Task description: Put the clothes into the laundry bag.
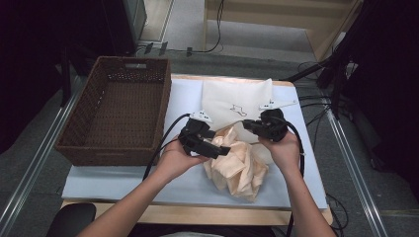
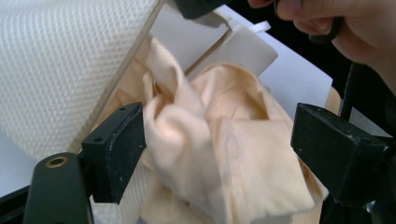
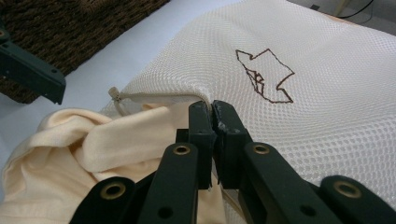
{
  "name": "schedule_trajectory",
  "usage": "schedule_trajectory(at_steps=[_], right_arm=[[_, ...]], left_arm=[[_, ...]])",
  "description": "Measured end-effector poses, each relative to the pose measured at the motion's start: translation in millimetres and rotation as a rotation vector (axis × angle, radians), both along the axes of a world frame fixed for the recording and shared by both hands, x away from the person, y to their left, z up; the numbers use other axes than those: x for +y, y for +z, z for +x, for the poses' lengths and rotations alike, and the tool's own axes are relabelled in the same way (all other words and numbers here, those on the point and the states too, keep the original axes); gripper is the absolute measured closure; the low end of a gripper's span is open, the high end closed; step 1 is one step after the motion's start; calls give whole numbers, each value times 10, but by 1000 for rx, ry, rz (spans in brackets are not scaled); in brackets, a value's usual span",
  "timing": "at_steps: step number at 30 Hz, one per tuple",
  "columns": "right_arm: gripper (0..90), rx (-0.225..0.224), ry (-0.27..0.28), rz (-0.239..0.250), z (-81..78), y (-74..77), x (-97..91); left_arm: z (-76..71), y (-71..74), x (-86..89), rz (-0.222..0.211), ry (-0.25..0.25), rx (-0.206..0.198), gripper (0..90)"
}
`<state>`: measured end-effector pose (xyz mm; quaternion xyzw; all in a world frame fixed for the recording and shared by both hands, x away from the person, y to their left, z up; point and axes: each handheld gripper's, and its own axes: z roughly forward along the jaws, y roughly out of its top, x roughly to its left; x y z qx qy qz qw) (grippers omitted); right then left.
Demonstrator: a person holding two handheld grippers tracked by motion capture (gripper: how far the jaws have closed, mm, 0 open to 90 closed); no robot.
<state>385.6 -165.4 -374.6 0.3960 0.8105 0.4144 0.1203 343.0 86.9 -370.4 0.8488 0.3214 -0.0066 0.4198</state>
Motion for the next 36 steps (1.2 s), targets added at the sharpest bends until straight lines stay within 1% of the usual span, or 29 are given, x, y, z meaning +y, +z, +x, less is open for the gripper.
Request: schedule_trajectory(at_steps=[2,3,4,5,8,14,15,18,21,24,25,26,27,28,29,30,31,33,34,35,36], right_arm=[[882,-1,-2,0,-8,1,1],[882,-1,-2,0,-8,1,1],[882,3,-3,0,-10,1,0],[882,4,-3,1,-13,-1,-6],[881,1,1,-2,-14,-7,-17],[880,-2,1,-4,-20,-4,-23],[880,-3,0,-4,-20,-3,-23],[880,-5,1,-10,-23,2,-19],[879,-6,5,-10,-28,4,-9],[879,-7,6,-15,-28,-3,1],[879,-7,6,-15,-28,-4,3],[879,-7,6,-15,-28,-4,3],[879,-8,7,-14,-27,-6,6],[879,-6,8,-17,-27,-12,13],[879,-6,7,-18,-28,-15,17],[879,-7,10,-22,-26,-19,20],[879,-7,10,-22,-26,-19,20],[879,-5,9,-25,-27,-24,25],[879,-4,9,-26,-28,-26,28],[879,-8,9,-30,-30,-29,35],[879,-8,9,-30,-30,-29,35]], left_arm=[[-47,-52,51,11,1,13,188],[-47,-52,51,11,1,13,189],[-72,-82,84,15,5,24,189],[-89,-100,98,8,8,27,190],[-151,-148,158,11,7,37,194],[-270,-231,214,7,27,39,198],[-299,-267,221,6,33,37,197],[-332,-348,209,-1,27,37,199],[-330,-445,148,4,11,44,200],[-332,-529,91,20,1,49,199],[-337,-578,64,16,6,48,198],[-337,-578,64,16,6,48,198],[-332,-603,61,7,5,56,198],[-328,-622,58,-20,10,73,199],[-322,-632,57,-31,8,82,199],[-320,-644,46,-35,11,80,200],[-318,-652,39,-26,10,69,200],[-303,-671,25,-32,11,73,210],[-294,-676,23,-30,11,73,218],[-285,-690,16,-21,18,67,262],[-285,-690,16,-21,18,67,310]])
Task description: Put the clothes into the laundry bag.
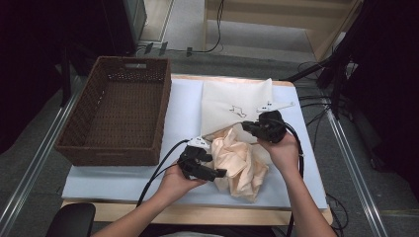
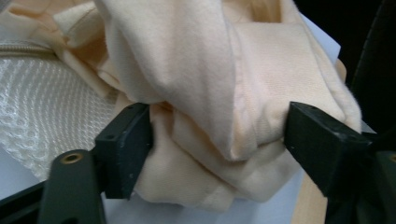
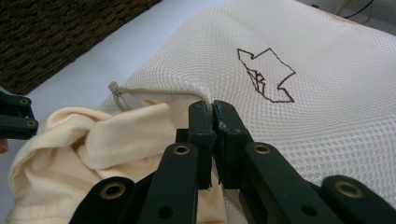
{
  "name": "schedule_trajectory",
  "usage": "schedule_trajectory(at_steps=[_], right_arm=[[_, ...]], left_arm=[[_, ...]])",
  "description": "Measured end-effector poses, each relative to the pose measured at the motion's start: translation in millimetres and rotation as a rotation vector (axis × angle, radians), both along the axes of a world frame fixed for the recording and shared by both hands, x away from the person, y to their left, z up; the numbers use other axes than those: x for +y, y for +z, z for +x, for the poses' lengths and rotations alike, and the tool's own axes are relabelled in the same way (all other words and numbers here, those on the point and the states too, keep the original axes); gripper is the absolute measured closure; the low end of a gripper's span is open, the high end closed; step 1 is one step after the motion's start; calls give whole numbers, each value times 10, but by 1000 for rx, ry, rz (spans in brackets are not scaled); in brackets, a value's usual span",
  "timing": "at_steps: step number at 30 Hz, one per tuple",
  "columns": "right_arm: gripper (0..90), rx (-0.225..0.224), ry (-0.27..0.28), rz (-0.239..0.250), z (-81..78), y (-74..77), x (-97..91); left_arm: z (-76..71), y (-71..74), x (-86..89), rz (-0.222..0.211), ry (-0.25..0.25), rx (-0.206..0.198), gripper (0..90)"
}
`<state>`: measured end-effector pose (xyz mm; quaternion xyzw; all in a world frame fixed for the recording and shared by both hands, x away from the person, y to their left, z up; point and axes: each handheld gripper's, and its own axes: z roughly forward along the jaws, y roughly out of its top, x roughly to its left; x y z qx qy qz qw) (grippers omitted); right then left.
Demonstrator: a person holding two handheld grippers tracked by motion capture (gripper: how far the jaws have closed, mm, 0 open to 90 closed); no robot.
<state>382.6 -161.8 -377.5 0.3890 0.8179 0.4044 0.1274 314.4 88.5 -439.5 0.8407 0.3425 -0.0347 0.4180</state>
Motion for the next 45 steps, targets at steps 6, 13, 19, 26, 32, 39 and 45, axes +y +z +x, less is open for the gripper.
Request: schedule_trajectory(at_steps=[6,13,19,26,32,39,45], right_arm=[[879,1,4,-4,-4,-4,18],[879,-1,7,-8,-8,-11,28],[880,3,6,-6,-11,-14,30],[881,-4,13,0,-30,14,48],[881,-4,16,-1,-37,22,62],[881,-8,19,18,-54,49,59],[881,-11,21,23,-73,72,70]], left_arm=[[19,-73,-35,48,-18,-9,403],[37,-110,-59,52,-21,-11,579],[72,-132,-38,35,-32,-20,742],[110,-75,-44,18,-34,-22,764],[154,32,-97,18,-36,-34,768],[266,175,-188,15,-42,-66,771],[421,211,-347,29,-61,-35,771]])
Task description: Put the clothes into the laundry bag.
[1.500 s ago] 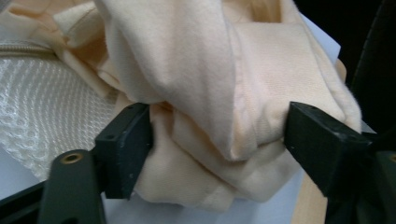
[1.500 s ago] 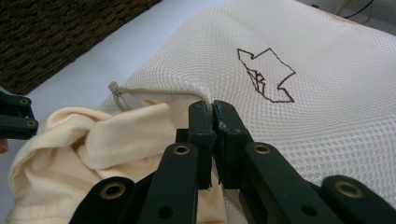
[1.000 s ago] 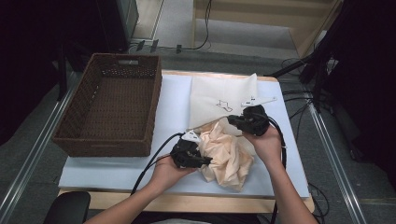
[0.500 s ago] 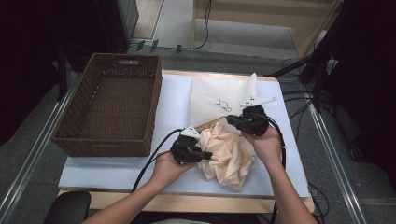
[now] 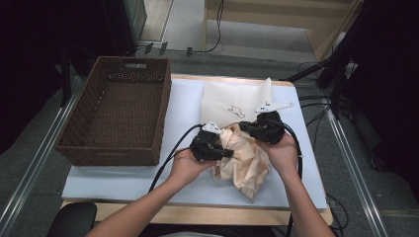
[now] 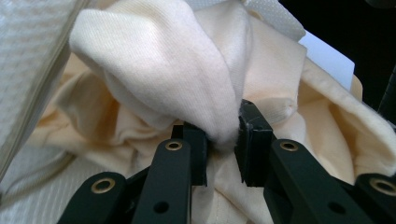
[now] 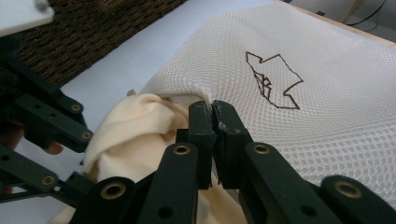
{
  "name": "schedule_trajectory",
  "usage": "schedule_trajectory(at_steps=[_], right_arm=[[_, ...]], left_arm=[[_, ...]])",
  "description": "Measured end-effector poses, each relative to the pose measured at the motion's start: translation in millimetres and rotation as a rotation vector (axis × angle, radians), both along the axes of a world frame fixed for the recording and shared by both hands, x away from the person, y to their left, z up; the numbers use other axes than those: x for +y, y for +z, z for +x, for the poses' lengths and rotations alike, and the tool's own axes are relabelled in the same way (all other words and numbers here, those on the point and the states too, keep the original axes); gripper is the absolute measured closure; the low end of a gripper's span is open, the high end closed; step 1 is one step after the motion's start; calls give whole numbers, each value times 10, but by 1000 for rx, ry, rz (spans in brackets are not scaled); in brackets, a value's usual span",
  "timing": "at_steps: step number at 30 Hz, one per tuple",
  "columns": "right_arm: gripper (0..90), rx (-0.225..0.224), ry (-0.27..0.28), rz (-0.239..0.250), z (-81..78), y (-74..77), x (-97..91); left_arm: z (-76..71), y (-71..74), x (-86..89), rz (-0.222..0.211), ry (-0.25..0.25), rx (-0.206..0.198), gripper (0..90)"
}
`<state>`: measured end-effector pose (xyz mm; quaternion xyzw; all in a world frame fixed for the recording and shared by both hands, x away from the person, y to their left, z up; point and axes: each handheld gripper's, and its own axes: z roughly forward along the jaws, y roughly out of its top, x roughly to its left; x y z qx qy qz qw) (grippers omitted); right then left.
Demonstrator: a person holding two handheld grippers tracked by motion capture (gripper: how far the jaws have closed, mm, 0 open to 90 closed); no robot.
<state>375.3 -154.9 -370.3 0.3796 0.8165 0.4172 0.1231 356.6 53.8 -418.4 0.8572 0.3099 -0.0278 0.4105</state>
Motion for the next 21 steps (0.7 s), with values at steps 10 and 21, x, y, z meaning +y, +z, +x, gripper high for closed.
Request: schedule_trajectory(at_steps=[10,21], right_arm=[[883,0,-1,14,-10,26,-23],[883,-1,-8,29,-15,56,-60]], left_arm=[[261,64,-173,65,14,-6,772],[440,207,-254,75,81,-71,774]])
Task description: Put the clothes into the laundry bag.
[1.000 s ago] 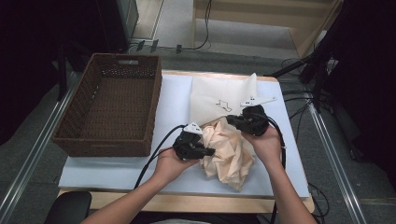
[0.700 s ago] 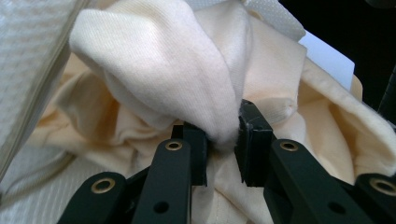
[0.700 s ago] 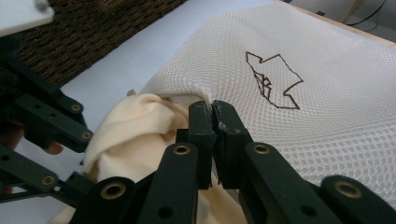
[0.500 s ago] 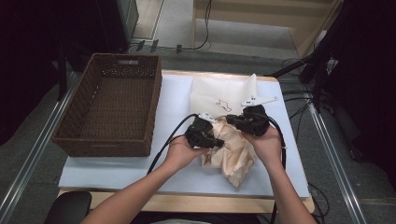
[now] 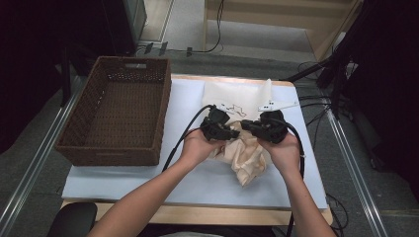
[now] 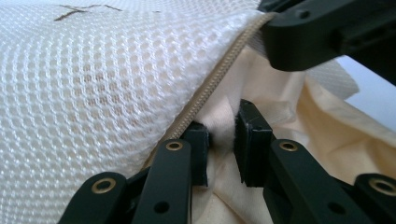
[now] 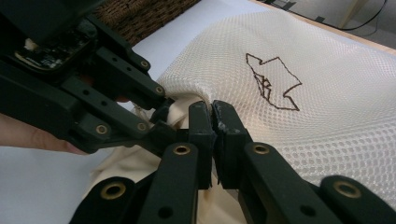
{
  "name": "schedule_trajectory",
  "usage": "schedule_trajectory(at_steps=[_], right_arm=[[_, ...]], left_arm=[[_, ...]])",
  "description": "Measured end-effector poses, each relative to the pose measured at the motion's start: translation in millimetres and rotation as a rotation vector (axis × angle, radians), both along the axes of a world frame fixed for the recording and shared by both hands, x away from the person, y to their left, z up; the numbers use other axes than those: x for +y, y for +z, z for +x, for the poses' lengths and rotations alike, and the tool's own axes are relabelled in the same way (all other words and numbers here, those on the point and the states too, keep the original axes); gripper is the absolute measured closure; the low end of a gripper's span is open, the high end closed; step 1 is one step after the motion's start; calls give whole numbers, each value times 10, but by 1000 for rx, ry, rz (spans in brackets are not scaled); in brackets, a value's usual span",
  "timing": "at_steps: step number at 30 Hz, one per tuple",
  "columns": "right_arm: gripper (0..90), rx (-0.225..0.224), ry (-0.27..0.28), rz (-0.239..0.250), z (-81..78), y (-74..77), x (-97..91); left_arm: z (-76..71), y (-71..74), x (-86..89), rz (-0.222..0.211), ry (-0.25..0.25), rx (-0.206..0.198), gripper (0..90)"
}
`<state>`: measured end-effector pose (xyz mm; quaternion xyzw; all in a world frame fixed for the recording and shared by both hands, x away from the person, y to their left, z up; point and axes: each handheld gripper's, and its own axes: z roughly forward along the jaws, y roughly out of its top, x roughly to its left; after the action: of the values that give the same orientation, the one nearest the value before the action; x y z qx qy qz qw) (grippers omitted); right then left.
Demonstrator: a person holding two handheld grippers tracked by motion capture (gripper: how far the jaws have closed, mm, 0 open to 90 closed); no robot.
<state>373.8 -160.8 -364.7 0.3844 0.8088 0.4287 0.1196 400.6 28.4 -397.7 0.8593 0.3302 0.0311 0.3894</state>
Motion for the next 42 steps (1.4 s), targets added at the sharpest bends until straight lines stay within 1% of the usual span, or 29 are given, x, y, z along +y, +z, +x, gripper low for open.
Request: schedule_trajectory(at_steps=[5,6,7,8,9,10,13,16,18,19,21,23,24,25,28,31,33,34,37,38,40,42], right_arm=[[883,11,-3,0,14,-25,-16],[883,12,-3,0,20,-32,-21],[884,12,-2,-1,30,-46,-28],[884,20,-8,-4,48,-73,-35],[884,30,-8,-4,60,-94,-43],[885,51,-15,-5,82,-142,-57],[885,52,-16,-2,89,-152,-68],[886,57,-20,2,97,-159,-78],[886,56,-20,1,100,-161,-81],[886,56,-22,1,103,-165,-85],[886,56,-21,-1,108,-169,-91],[885,56,-22,-1,108,-169,-93],[885,56,-22,-1,108,-169,-93],[886,56,-22,0,107,-167,-94],[886,55,-23,-1,106,-164,-97],[886,54,-22,0,104,-161,-100],[886,53,-22,-1,101,-156,-100],[886,51,-24,0,99,-152,-103],[886,50,-25,2,98,-153,-107],[885,50,-24,2,98,-152,-111],[886,50,-25,1,98,-152,-112],[885,49,-23,-2,98,-153,-110]], left_arm=[[56,-86,-44,18,16,-17,772],[74,-108,-47,18,18,-15,770],[98,-137,-51,27,19,-10,769],[110,-161,-58,30,24,-3,768],[131,-197,-63,46,23,2,767],[146,-222,-65,49,28,6,760],[168,-234,-50,26,31,24,754],[152,-200,-42,17,27,38,711],[130,-168,-33,9,18,47,708],[120,-149,-26,12,9,52,693],[86,-103,-15,9,4,47,636],[59,-51,6,3,1,38,545],[42,-15,22,-12,-1,39,545],[27,11,34,-19,-5,38,522],[-28,67,50,-16,-19,32,476],[-85,126,67,-8,-24,9,435],[-124,167,80,-6,-28,-4,424],[-147,181,88,-14,-32,-8,401],[-220,217,128,-9,-43,-21,378],[-242,224,147,-7,-46,-22,372],[-284,236,200,-24,-46,-25,368],[-317,243,254,-37,-53,-12,358]])
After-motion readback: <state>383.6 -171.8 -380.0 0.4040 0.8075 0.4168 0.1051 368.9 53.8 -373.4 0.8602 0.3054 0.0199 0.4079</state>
